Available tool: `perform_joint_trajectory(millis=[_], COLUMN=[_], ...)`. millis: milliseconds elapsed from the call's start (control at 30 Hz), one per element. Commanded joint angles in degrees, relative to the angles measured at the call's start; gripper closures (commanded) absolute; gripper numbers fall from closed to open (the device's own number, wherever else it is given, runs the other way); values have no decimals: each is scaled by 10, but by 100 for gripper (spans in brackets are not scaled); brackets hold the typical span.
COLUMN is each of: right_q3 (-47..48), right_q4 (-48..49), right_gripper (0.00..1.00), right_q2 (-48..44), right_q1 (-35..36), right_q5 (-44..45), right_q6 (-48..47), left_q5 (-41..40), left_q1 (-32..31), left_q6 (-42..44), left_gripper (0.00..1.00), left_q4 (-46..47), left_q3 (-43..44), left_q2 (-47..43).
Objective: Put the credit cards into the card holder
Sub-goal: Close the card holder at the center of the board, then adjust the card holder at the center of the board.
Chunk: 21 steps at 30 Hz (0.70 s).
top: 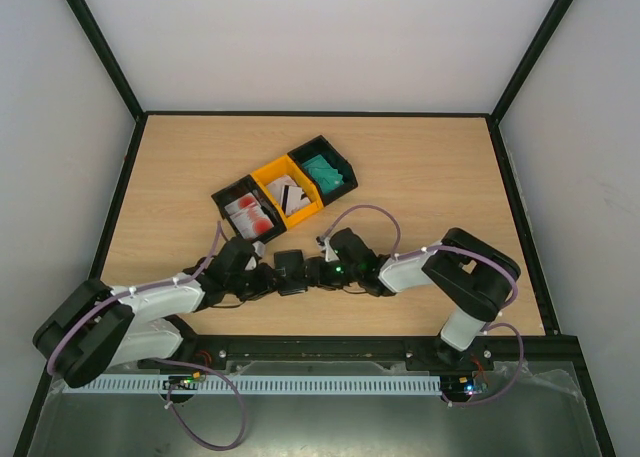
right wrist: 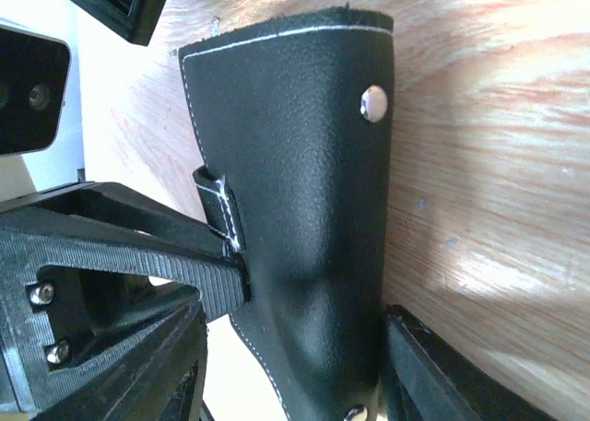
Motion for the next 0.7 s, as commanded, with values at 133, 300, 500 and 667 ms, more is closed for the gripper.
perform_joint_trajectory(millis=[133,300,500,667], right_q3=[-6,16,6,19], right_q4=[79,113,148,20], right_gripper=[49,50,74,98], right_q2=[36,73,54,6], right_q1=[-6,-4,-4,-5], right_q5=[-75,-118,-90,-14], right_q6=[1,-2,17,-32], left_q5=[-62,-65,-59,-49], left_q1=[6,11,16,17], left_q6=[7,5,5,10], left_gripper=[77,77,77,65], left_q4=[-99,-98,-94,-100], left_q3=[-17,-20,-21,-7], left_q2=[38,41,26,-34])
